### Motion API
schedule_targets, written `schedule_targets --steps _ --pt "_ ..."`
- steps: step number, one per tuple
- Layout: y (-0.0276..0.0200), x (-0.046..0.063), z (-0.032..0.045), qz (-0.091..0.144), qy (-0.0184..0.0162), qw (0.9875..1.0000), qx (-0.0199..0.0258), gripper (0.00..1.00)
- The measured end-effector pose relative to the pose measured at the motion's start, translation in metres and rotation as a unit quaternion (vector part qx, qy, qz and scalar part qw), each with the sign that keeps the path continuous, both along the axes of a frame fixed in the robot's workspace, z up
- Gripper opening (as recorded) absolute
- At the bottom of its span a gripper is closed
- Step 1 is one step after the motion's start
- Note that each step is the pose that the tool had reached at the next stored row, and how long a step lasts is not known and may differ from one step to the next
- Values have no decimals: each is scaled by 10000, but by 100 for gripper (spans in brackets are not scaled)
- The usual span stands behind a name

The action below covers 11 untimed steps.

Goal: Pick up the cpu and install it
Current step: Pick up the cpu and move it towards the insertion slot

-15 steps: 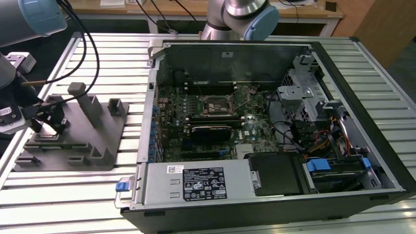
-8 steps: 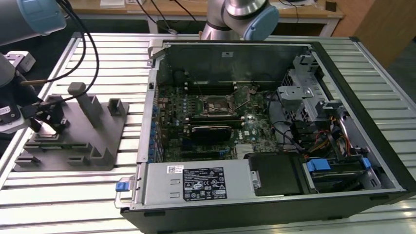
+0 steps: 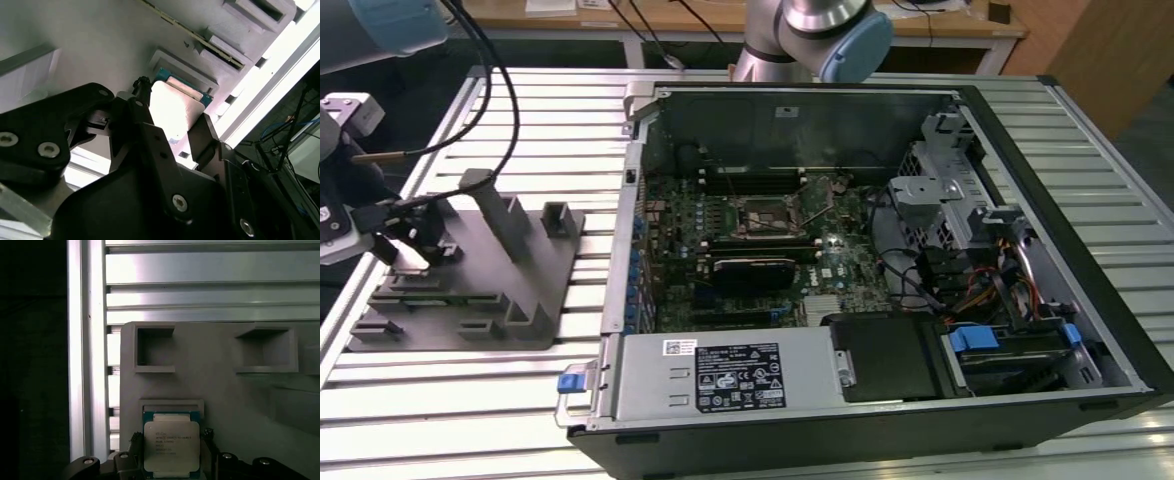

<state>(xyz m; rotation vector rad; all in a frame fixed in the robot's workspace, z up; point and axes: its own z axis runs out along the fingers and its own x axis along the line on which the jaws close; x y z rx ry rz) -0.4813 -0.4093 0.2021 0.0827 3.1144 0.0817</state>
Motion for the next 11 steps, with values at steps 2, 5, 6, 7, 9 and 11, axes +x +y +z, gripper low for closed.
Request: schedule_targets --steps 2,5,6,7,9,11 --pt "1 0 37 0 0 10000 0 54" --pt "3 0 89 0 -1 10000 0 54" --pt "4 0 108 0 -1 10000 0 54" --pt "5 0 126 0 -2 10000 0 54" --pt "7 0 167 0 -3 10000 0 54" --pt "9 0 208 0 -4 10000 0 54"
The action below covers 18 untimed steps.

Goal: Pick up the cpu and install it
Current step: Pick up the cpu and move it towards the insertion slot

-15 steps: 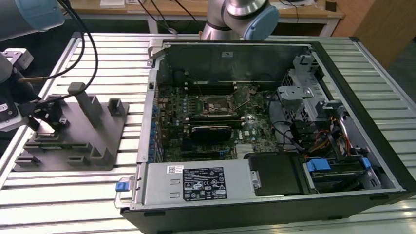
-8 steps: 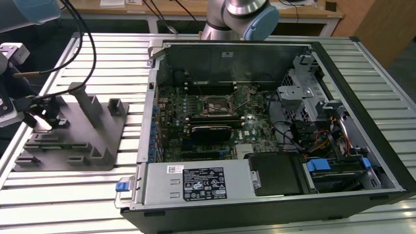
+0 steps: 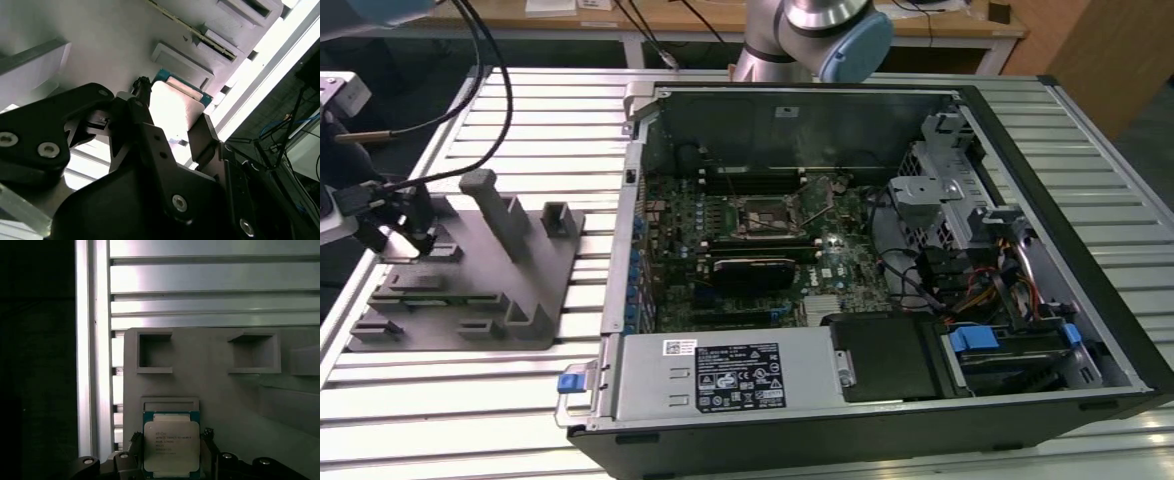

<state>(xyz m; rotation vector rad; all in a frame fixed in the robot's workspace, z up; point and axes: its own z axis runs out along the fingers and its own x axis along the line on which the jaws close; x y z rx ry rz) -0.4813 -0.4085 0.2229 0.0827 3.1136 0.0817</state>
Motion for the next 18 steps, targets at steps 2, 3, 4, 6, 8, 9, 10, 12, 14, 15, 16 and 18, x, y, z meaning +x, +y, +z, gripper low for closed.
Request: schedule_targets --steps 2,3,4,6,8,9,10,12,14,15,16,18 --pt "3 0 41 0 -2 10000 0 54" --pt "4 0 62 0 -3 10000 0 54" --pt "5 0 86 0 -3 10000 0 54" --pt "8 0 129 0 -6 10000 0 54" --pt "12 0 171 0 -9 10000 0 54" --pt "13 0 191 0 -11 10000 0 54" --pt "15 0 212 0 -12 10000 0 54" --pt "16 0 254 0 -15 10000 0 54" --pt "17 0 296 0 -18 10000 0 54" --pt "18 0 318 0 -18 10000 0 54" --pt "19 0 341 0 -19 10000 0 54" --pt "21 0 384 0 -23 10000 0 54"
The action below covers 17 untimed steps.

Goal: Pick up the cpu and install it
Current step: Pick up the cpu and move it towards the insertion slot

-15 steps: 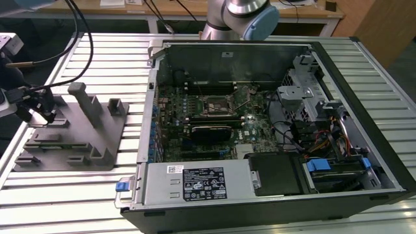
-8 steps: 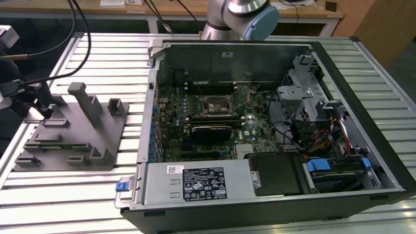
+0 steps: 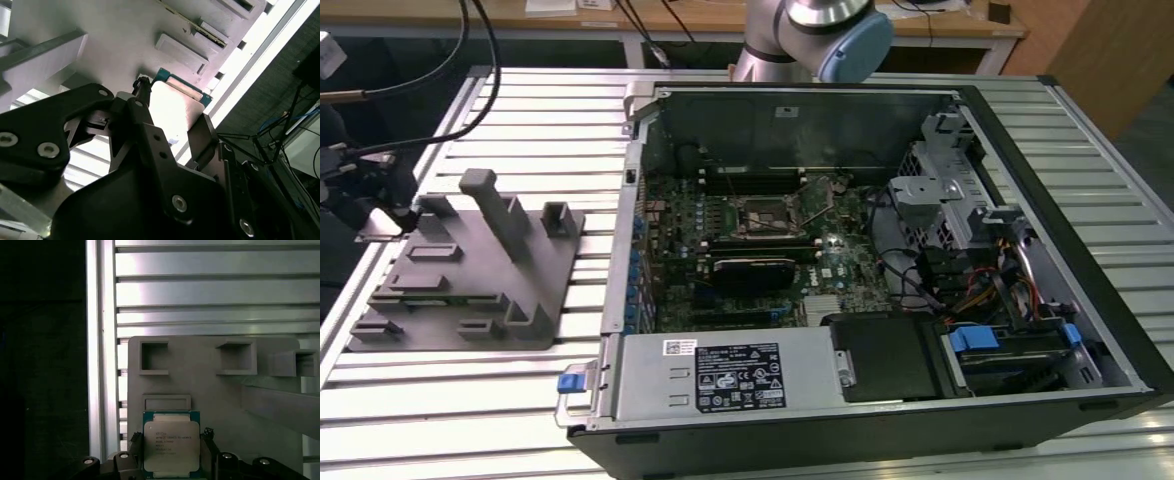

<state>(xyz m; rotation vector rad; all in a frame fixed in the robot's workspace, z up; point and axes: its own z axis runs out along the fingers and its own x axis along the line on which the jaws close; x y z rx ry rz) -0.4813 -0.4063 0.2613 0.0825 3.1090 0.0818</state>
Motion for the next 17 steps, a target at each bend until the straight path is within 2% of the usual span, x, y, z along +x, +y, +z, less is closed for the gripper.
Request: schedule_targets --steps 17 --pt "39 -1 353 0 -72 10000 -2 54"
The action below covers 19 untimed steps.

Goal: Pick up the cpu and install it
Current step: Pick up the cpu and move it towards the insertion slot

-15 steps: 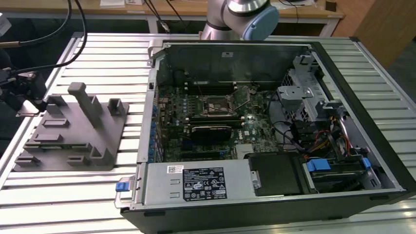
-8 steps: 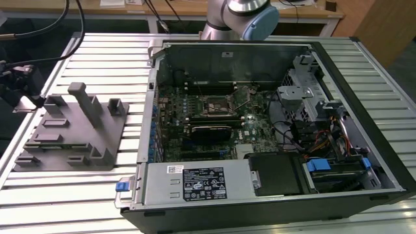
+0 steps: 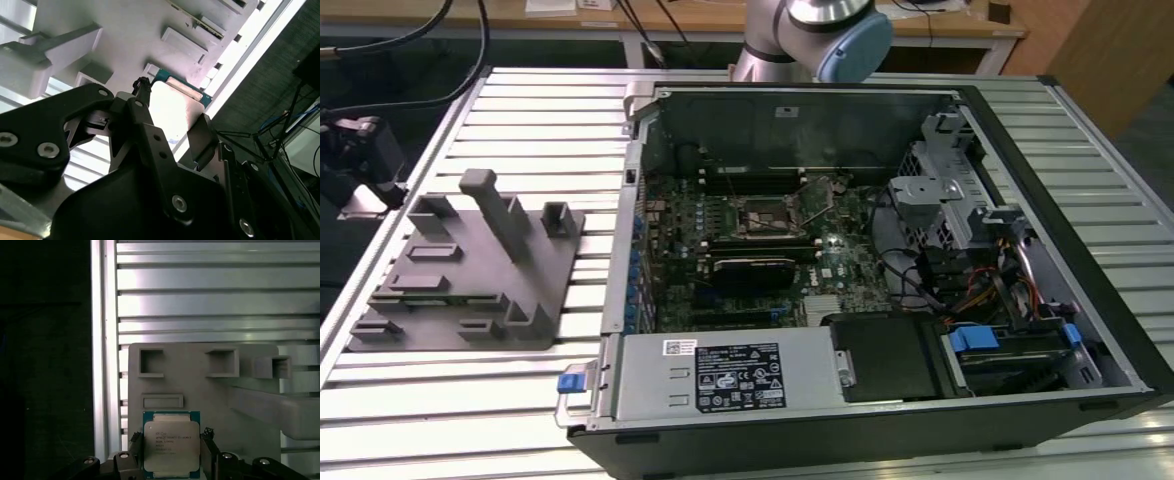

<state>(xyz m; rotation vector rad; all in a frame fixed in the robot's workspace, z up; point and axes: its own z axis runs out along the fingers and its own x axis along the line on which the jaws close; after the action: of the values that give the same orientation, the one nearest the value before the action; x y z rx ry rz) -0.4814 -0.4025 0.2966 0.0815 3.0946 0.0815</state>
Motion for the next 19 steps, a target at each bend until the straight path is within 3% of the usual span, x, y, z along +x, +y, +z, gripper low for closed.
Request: schedule_targets --steps 19 --pt "67 -3 383 0 -122 9999 -5 54"
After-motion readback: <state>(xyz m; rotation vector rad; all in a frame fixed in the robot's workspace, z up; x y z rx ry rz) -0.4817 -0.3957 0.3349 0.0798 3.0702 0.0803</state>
